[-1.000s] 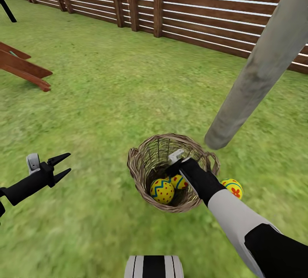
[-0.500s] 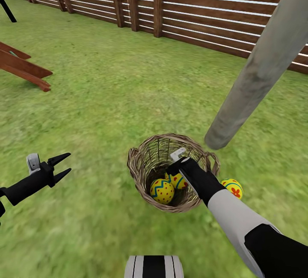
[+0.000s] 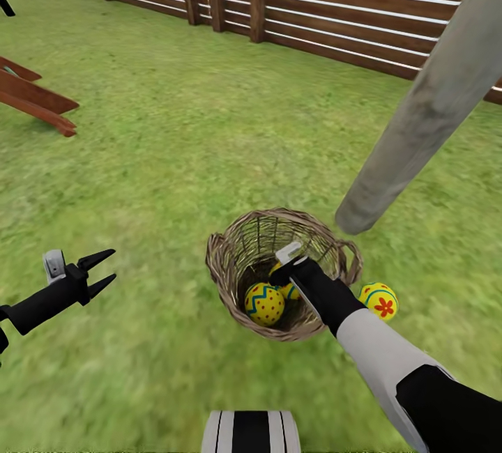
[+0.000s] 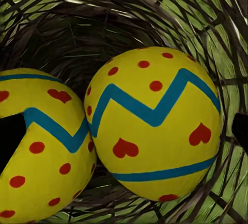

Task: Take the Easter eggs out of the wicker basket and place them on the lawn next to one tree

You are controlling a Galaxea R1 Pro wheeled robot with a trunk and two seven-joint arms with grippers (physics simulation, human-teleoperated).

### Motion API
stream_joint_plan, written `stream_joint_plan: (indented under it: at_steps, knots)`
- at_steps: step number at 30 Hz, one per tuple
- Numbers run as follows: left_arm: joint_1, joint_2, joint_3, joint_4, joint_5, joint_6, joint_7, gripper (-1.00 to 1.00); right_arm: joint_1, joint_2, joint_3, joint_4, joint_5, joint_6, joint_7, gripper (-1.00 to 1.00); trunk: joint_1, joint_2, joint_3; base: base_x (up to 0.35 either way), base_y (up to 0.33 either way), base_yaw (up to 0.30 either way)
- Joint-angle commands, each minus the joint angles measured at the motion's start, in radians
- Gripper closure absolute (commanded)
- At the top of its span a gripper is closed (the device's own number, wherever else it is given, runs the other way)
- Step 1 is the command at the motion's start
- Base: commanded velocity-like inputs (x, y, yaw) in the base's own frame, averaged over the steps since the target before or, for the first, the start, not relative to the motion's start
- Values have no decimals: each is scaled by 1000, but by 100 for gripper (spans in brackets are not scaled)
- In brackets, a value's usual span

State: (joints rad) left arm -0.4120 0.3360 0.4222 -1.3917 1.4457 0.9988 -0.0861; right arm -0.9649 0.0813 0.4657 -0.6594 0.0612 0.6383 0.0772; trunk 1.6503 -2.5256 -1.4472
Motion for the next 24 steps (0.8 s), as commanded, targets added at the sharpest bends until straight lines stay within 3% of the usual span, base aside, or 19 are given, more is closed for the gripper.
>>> stream_joint_plan:
  at_steps: [1,17,24]
  knots:
    - [-1,0,1,0,-8,4,-9,-100,-1,2,1,-2,7,6,5,-100,0,-1,-5,0,0,0]
    - [-1,0,2,1,-8,4,-9,-100,-6,14,-1,-16,12,9,1,-100,1,-1,-20,0,0,0]
    - [-1,0,2,2,-8,4,-9,-100,-6,14,-2,-6,8,9,-47,-100,1,-1,-31,0,0,0]
